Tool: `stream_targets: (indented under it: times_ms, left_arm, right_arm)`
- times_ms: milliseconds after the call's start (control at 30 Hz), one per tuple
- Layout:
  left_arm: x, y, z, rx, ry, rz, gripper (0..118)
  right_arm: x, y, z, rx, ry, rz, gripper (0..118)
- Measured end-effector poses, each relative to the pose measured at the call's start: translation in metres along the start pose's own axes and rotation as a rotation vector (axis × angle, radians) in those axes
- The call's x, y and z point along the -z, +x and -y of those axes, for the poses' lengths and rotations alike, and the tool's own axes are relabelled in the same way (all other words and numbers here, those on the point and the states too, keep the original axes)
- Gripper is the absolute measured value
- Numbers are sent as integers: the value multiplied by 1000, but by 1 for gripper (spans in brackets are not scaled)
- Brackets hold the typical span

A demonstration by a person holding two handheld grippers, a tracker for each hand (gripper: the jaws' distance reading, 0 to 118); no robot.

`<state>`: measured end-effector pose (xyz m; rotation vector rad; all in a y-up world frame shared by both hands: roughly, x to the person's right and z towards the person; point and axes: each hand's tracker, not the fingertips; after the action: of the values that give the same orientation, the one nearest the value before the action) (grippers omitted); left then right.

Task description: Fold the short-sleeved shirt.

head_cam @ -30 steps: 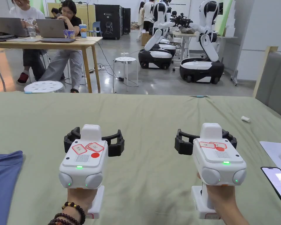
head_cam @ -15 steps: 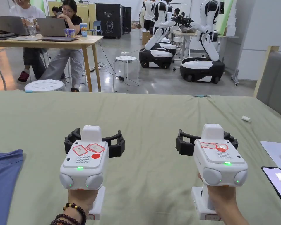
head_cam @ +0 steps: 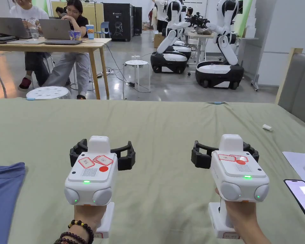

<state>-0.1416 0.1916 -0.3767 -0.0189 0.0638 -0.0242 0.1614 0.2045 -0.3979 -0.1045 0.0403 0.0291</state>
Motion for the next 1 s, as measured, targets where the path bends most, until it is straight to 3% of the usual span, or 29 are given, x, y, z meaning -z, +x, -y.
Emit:
stream_targets:
  times_ms: [1000]
  left_arm:
    - [1, 0, 3, 12, -12, 0, 118]
  right_arm:
    - [2, -2, 5, -1, 2, 17, 118]
